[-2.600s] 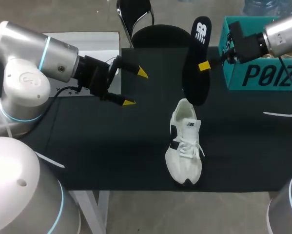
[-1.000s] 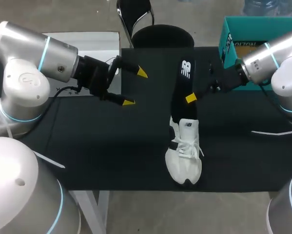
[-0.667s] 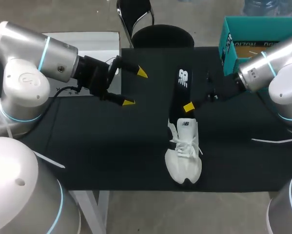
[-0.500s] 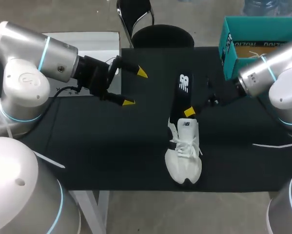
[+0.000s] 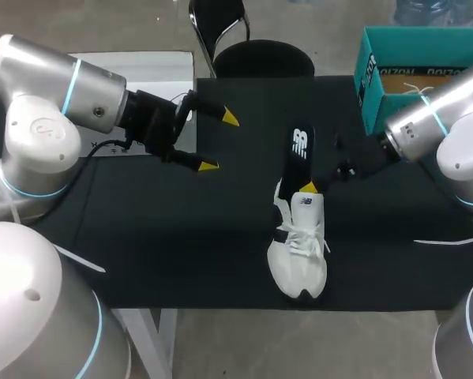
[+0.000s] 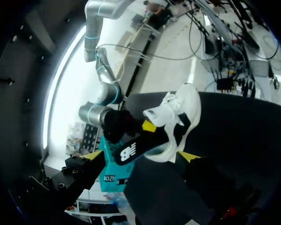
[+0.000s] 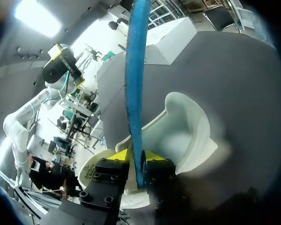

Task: Take the shoe out of the shoebox, open the shoe tongue, remove and reinsert the insole, then place the shoe into the shoebox

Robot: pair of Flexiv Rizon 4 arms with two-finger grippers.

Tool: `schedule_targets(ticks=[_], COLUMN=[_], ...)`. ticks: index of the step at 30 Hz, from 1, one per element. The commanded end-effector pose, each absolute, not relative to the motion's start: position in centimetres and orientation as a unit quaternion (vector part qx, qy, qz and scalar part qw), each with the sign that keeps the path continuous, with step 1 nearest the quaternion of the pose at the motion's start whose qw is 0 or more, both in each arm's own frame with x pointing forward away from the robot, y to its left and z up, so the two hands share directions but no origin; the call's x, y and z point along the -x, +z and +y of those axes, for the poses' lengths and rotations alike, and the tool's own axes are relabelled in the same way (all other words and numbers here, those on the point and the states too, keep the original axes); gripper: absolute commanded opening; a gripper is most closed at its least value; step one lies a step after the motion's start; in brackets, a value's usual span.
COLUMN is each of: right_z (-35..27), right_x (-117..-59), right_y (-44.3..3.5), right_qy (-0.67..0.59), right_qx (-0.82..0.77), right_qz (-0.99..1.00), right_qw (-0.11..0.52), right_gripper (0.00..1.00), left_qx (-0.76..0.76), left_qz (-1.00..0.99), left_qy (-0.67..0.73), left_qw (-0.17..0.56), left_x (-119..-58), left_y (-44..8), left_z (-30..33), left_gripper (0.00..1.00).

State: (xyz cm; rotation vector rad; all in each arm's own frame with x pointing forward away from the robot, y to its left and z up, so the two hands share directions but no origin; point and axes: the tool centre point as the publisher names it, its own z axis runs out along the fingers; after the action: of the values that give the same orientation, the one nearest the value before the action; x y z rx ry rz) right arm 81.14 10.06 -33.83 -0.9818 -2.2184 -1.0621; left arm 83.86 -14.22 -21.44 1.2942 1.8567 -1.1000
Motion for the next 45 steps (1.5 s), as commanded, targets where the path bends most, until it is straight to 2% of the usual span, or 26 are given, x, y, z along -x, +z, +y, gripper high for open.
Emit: schedule_targets(ticks=[1,13,15,16,17,18,19,35,45], right_z=[9.9,9.7,9.8,9.8,9.8,9.9,10.0,9.9,10.2], right_x=[-81.5,-84.3,-84.5,-84.5,-84.5,-84.6,-84.5,-84.2,-83.1], right_y=[-33.1,-31.7,-31.7,-31.7,-31.7,-31.8,-31.9,-32.6,-34.0], right_qy=[-0.389,-0.386,-0.386,-0.386,-0.386,-0.387,-0.388,-0.387,-0.366], right_qx=[0.362,0.346,0.345,0.344,0.343,0.342,0.341,0.341,0.332], right_qz=[-0.815,-0.829,-0.83,-0.83,-0.83,-0.831,-0.831,-0.829,-0.832], right_qw=[0.232,0.211,0.209,0.209,0.208,0.208,0.208,0.214,0.251], right_gripper=[0.8,0.8,0.64,0.49,0.43,0.16,0.0,0.0,0.0], left_qx=[-0.49,-0.49,-0.49,-0.49,-0.49,-0.49,-0.49,-0.49,-0.49], left_qz=[0.703,0.703,0.703,0.703,0.703,0.703,0.703,0.703,0.703], left_qy=[-0.414,-0.414,-0.414,-0.414,-0.414,-0.414,-0.414,-0.414,-0.414], left_qw=[0.307,0.307,0.307,0.307,0.307,0.307,0.307,0.307,0.307], left_x=[-83.9,-83.9,-83.9,-83.9,-83.9,-83.9,-83.9,-83.9,-83.9], left_y=[-21.4,-21.4,-21.4,-21.4,-21.4,-21.4,-21.4,-21.4,-21.4], left_z=[-14.3,-14.3,-14.3,-14.3,-14.3,-14.3,-14.3,-14.3,-14.3], left_gripper=[1.0,1.0,1.0,1.0,1.0,1.0,1.0,1.0,1.0])
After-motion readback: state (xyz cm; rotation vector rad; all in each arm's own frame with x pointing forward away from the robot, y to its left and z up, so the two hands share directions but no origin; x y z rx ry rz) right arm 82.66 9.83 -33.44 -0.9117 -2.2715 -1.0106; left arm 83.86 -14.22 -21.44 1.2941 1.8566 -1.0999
